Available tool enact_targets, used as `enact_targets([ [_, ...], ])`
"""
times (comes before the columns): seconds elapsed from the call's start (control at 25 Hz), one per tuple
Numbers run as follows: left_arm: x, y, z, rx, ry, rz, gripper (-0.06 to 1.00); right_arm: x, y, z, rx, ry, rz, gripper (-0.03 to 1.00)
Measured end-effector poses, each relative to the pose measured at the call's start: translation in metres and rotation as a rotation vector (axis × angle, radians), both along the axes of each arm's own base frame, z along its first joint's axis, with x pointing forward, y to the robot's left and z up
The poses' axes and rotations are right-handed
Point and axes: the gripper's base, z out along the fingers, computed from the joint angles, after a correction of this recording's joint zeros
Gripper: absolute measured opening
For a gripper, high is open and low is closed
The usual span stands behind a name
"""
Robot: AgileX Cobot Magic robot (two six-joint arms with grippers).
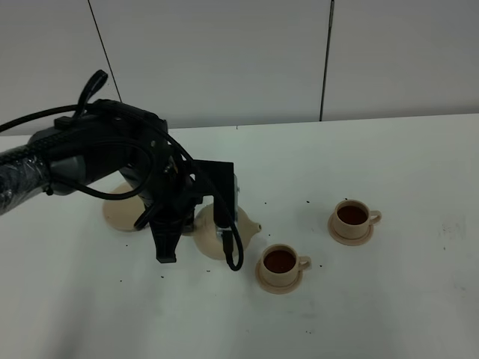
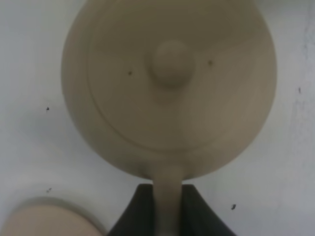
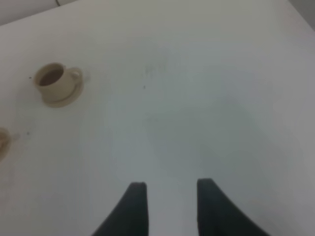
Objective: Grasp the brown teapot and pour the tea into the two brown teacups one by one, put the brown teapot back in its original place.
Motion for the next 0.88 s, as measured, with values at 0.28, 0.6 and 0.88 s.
enact_targets([
  [0.28,0.0008,0.0024,-0.0002,-0.023,0.016,-0.02,0.17,0.0,0.0001,0.0,0.001,0.0,0.0,0.24],
  [0.6,0.0008,0.0024,-0.0002,0.007,0.008,-0.141,0.17,0.0,0.0001,0.0,0.001,0.0,0.0,0.24],
  [0.88,0.0008,0.0024,-0.0002,0.029,0.002,-0.233,0.17,0.0,0.0001,0.0,0.001,0.0,0.0,0.24],
])
